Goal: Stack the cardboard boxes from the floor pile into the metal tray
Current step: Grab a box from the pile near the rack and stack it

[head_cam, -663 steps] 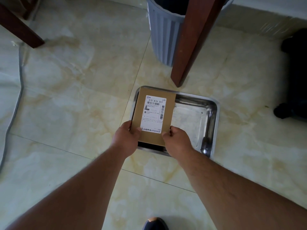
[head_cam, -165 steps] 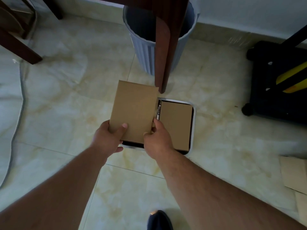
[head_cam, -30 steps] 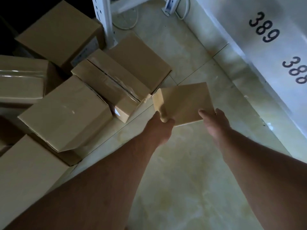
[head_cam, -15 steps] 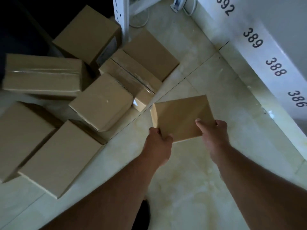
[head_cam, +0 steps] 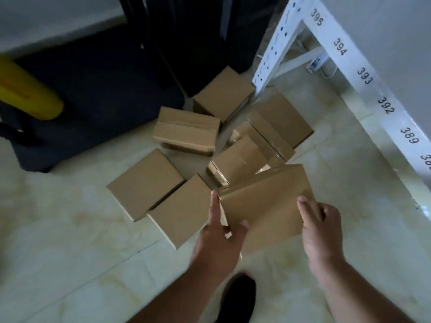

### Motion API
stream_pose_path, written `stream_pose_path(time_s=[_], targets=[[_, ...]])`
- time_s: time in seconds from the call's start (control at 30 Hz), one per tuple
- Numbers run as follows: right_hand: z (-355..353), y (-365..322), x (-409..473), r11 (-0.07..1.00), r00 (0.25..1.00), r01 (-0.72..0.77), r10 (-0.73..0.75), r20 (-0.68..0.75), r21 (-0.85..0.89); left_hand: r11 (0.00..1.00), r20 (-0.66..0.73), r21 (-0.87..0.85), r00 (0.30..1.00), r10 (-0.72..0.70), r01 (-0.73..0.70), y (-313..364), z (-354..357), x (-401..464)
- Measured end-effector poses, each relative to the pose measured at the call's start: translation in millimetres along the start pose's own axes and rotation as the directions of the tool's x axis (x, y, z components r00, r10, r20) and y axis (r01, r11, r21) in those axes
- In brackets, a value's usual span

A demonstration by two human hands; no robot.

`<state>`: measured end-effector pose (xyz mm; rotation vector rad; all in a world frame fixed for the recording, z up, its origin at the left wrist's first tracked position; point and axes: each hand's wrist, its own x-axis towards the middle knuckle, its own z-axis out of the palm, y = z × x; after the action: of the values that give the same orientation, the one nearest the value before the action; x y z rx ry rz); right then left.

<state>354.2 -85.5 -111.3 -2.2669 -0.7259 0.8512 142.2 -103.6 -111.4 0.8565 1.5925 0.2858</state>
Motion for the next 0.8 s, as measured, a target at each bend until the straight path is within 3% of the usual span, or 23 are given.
stream_pose_path(time_s=[0.2,0.33,0.5,0.63,0.8], targets=[[48,-47,-54,0.994,0.996,0.073,-0.078,0.049,0.081,0.976,-0.167,-0.203,0.985,0.046,-0.081,-19,-89,-19],[72,-76,-95,0.981,0.986,0.123,-0.139,0.097,0.152,0.963,-0.185,-0.253,0.982,0.045,-0.092,-42,-136,-35],[112,-109,-148,0.937,0.947,0.001,-0.113,0.302,0.349,0.960,-0.229,-0.271,0.974,-0.001,-0.063,-81,-187,-58],[144,-125,-196,0.954,0.889,0.047,-0.175,0.422,0.297,0.968,-0.268,-0.227,0.962,0.048,-0.112,-112,-234,-84],[177,-136,-242,0.969,0.862,0.172,-0.235,0.448,0.177,0.972,-0.270,-0.193,0.959,0.080,-0.136,-136,-276,-107]])
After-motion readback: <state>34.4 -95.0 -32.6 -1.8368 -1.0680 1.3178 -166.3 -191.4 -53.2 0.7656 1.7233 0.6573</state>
